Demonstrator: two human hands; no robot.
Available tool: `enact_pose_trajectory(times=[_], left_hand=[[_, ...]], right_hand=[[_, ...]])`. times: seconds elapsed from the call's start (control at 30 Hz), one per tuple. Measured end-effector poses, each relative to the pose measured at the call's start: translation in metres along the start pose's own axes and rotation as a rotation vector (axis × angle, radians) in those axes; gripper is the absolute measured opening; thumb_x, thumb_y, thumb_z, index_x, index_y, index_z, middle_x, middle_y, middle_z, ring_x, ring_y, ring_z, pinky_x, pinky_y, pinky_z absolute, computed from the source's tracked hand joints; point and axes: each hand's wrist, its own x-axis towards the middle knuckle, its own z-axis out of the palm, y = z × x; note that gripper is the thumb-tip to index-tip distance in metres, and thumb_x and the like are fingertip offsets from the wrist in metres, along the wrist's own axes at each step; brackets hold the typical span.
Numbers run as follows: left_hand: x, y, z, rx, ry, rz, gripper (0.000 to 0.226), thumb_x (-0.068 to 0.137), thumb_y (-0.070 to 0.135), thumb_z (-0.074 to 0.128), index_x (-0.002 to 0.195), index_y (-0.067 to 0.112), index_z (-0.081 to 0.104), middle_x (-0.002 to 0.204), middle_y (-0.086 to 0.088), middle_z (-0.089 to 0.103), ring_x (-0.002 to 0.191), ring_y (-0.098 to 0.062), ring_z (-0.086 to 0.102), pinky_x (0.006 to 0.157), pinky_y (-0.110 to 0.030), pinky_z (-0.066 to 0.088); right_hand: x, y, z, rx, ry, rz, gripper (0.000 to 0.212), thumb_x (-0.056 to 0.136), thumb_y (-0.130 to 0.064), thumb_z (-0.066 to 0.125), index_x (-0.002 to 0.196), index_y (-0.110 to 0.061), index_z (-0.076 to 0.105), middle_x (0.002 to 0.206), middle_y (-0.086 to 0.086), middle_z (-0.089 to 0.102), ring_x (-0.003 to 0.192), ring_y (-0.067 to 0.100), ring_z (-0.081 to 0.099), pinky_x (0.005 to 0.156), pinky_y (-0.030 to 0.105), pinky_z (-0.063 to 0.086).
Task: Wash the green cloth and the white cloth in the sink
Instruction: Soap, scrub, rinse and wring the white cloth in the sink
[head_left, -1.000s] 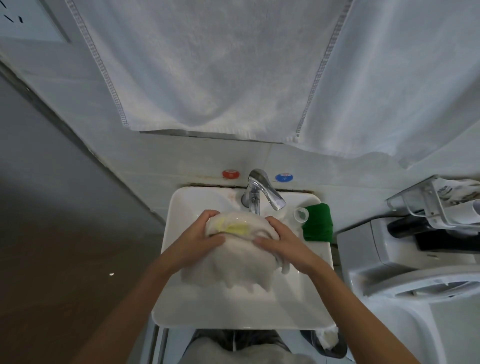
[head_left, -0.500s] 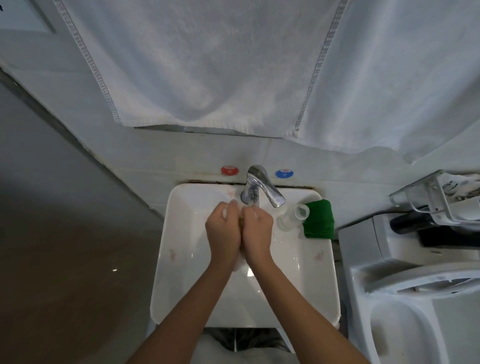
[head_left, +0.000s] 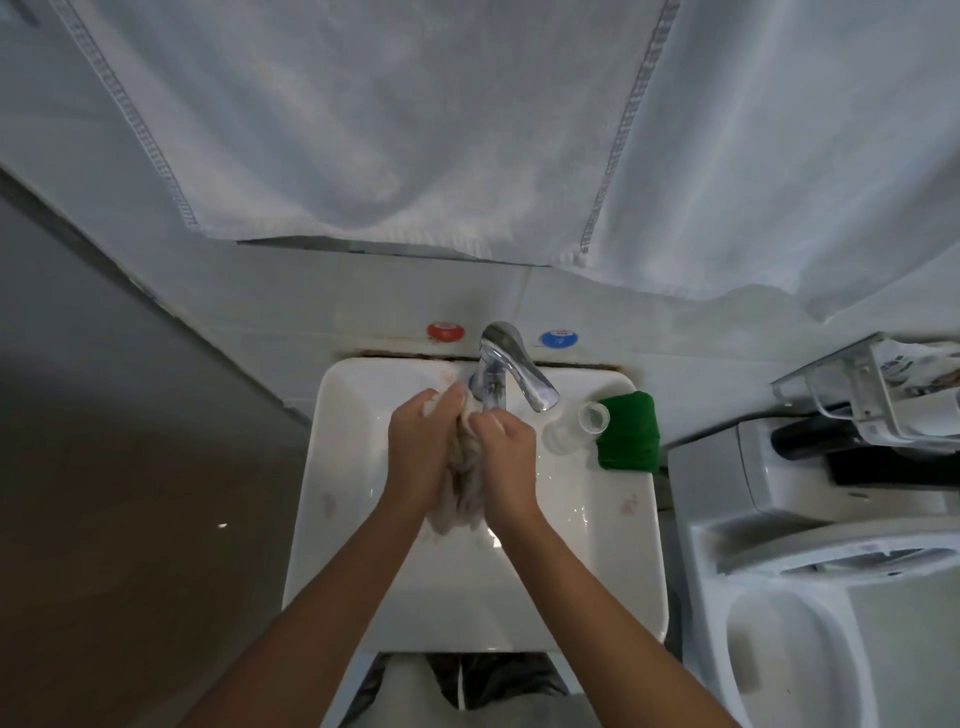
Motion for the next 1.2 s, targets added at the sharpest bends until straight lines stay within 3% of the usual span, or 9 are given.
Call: enact_pose_trajectory(times=[0.13,0.33,0.5,0.57,0.67,0.8,0.93,1.1,1.2], left_hand=[[0.01,-0.003,-0.023,-0.011,-0.019,0.041,0.029,0.089,0.029,0.06,0.076,0.005,0.054,0.068,-0.001,0.055,0.061,-0.009,0.051,0.052,-0.016,0.042],[0.007,0.003,-0.045,0.057,-0.055,0.237,0.021,0.091,0.014,0.06,0.078,0.021,0.044,0.071,0.01,0.047,0.06,0.007,0.049,0.058,-0.009,0.04],[0.018,-0.003,-0.07,0.281,-0.223,0.245,0.035,0.093,0.026,0.056,0.128,0.024,0.051,0.107,0.019,0.055,0.094,0.009,0.052,0.082,-0.007,0.036],[0.022,-0.006,-0.078,0.394,-0.279,0.236,0.028,0.092,0.031,0.056,0.12,0.025,0.059,0.106,0.014,0.061,0.095,-0.005,0.056,0.081,-0.018,0.039],[0.022,-0.009,-0.081,0.412,-0.326,0.321,0.007,0.092,0.03,0.057,0.092,0.037,0.058,0.08,0.019,0.065,0.075,0.0,0.059,0.066,-0.016,0.041],[0.017,-0.004,-0.082,0.138,-0.419,0.313,0.026,0.091,0.01,0.059,0.105,0.032,0.063,0.102,0.022,0.066,0.096,0.002,0.062,0.082,-0.013,0.046],[0.012,0.001,-0.085,-0.015,-0.567,0.133,0.025,0.093,0.031,0.055,0.116,0.034,0.064,0.115,0.016,0.066,0.11,-0.003,0.059,0.092,-0.022,0.047],[0.016,-0.001,-0.089,0.002,-0.471,0.077,0.027,0.089,0.019,0.063,0.082,0.042,0.074,0.092,0.014,0.072,0.089,-0.001,0.064,0.077,-0.022,0.049],[0.023,-0.003,-0.091,0.157,-0.48,0.063,0.029,0.073,0.021,0.078,0.089,0.043,0.067,0.092,0.011,0.066,0.087,-0.008,0.061,0.075,-0.023,0.049]], right_hand=[[0.007,-0.006,-0.003,0.066,0.035,0.009,0.011,0.084,-0.006,0.059,0.076,-0.013,0.055,0.075,0.01,0.058,0.071,0.02,0.058,0.067,0.038,0.053],[0.003,0.002,-0.005,-0.004,-0.094,-0.142,0.009,0.078,-0.015,0.056,0.086,-0.018,0.052,0.08,-0.005,0.058,0.076,0.009,0.057,0.072,0.032,0.052],[0.006,0.003,-0.01,-0.04,-0.191,-0.217,0.023,0.089,-0.005,0.056,0.099,-0.026,0.059,0.094,-0.014,0.064,0.089,0.0,0.062,0.081,0.02,0.051],[0.008,0.0,-0.015,-0.016,-0.216,-0.19,0.035,0.09,0.004,0.054,0.1,-0.028,0.062,0.093,-0.019,0.067,0.091,-0.003,0.063,0.082,0.019,0.052],[0.011,-0.004,-0.022,0.036,-0.264,-0.164,0.031,0.08,0.003,0.061,0.096,-0.024,0.064,0.085,-0.021,0.067,0.083,-0.003,0.063,0.074,0.018,0.052],[0.008,-0.011,-0.02,0.157,-0.308,-0.064,0.013,0.081,-0.015,0.068,0.093,-0.013,0.066,0.083,-0.005,0.067,0.077,0.006,0.064,0.07,0.022,0.054],[0.012,-0.017,-0.018,0.073,-0.21,-0.074,0.003,0.088,-0.012,0.066,0.086,-0.013,0.064,0.076,-0.005,0.064,0.067,0.002,0.061,0.061,0.017,0.05],[0.013,-0.01,-0.02,-0.138,-0.173,-0.137,0.013,0.086,-0.016,0.067,0.086,-0.022,0.055,0.086,-0.001,0.059,0.076,0.006,0.057,0.066,0.021,0.051],[0.013,-0.008,-0.02,-0.184,-0.192,-0.211,0.021,0.088,-0.014,0.067,0.086,-0.026,0.05,0.086,-0.005,0.056,0.075,0.003,0.055,0.067,0.019,0.048]])
